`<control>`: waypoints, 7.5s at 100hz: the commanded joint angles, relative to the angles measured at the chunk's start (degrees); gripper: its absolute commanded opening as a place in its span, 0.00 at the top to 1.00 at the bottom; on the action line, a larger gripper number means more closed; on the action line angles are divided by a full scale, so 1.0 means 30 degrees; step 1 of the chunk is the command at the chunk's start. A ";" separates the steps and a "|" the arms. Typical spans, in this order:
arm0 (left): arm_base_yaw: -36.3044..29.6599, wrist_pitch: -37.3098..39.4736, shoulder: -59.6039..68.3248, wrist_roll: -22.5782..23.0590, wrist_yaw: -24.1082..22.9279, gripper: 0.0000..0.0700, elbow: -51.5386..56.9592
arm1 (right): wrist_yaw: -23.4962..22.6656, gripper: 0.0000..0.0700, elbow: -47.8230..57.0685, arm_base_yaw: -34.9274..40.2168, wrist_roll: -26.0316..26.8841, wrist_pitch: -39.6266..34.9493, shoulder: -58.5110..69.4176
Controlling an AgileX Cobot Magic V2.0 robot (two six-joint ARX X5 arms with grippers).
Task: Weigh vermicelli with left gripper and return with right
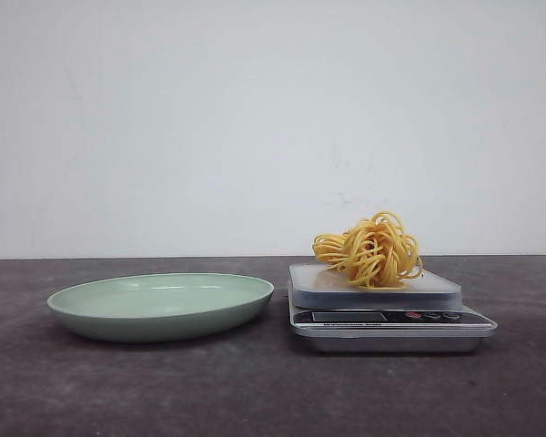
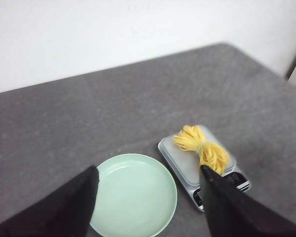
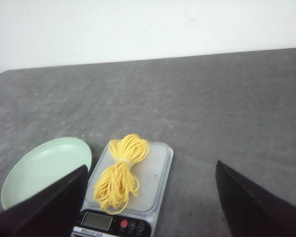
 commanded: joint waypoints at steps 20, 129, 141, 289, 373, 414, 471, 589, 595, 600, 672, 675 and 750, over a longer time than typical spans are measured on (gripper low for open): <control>-0.0386 -0.1610 -0.2688 -0.2208 -0.1472 0.44 -0.1865 | 0.0284 0.25 0.0270 0.1974 -0.0109 0.0918 0.2557; -0.0386 -0.1683 -0.3614 -0.3177 -0.2084 0.44 -0.4386 | 0.2521 0.25 0.4554 0.7555 0.1231 0.4634 1.8782; -0.0386 -0.1698 -0.3621 -0.3169 -0.2091 0.44 -0.4386 | 0.3045 0.25 0.5734 0.7781 0.1224 0.3621 2.0006; -0.0386 -0.1617 -0.3621 -0.3169 -0.2091 0.44 -0.4393 | 0.4634 1.00 0.6084 0.9566 0.2171 0.2732 1.9482; -0.0386 -0.1632 -0.3621 -0.3191 -0.2091 0.44 -0.4393 | 0.3759 1.00 0.7985 1.4600 0.5508 0.9071 2.1354; -0.0386 -0.1515 -0.3621 -0.3191 -0.2113 0.44 -0.4386 | 0.3781 1.00 1.2590 1.4571 0.5960 0.6615 2.5879; -0.0386 -0.1515 -0.3621 -0.3177 -0.2113 0.44 -0.4386 | 0.4597 1.00 1.2619 1.4666 0.6819 0.5617 2.8254; -0.0386 -0.1523 -0.3621 -0.3096 -0.2601 0.44 -0.4386 | 1.1737 0.37 1.2619 1.4812 0.1902 -0.2732 1.5926; -0.0386 -0.1523 -0.3621 -0.3096 -0.2601 0.44 -0.4386 | 1.2131 0.37 1.2619 1.4841 0.1792 -0.3927 1.4681; -0.0386 -0.1523 -0.3621 -0.3096 -0.2601 0.44 -0.4386 | 1.2342 0.37 1.2619 1.4906 0.1785 -0.4845 1.3719; -0.0386 -0.0903 -0.3621 -0.3024 -0.2827 0.44 -0.4393 | 1.8433 0.37 0.7060 2.1551 0.4051 -0.8123 0.2543; -0.0386 -0.0903 -0.3621 -0.3016 -0.2834 0.44 -0.4393 | 1.8571 0.37 0.6441 2.1784 0.4226 -0.7876 0.2149; -0.0386 -0.0721 -0.3621 -0.2528 -0.3096 1.00 -0.4444 | 1.9453 0.99 0.3155 2.2921 0.4517 -0.5297 0.0342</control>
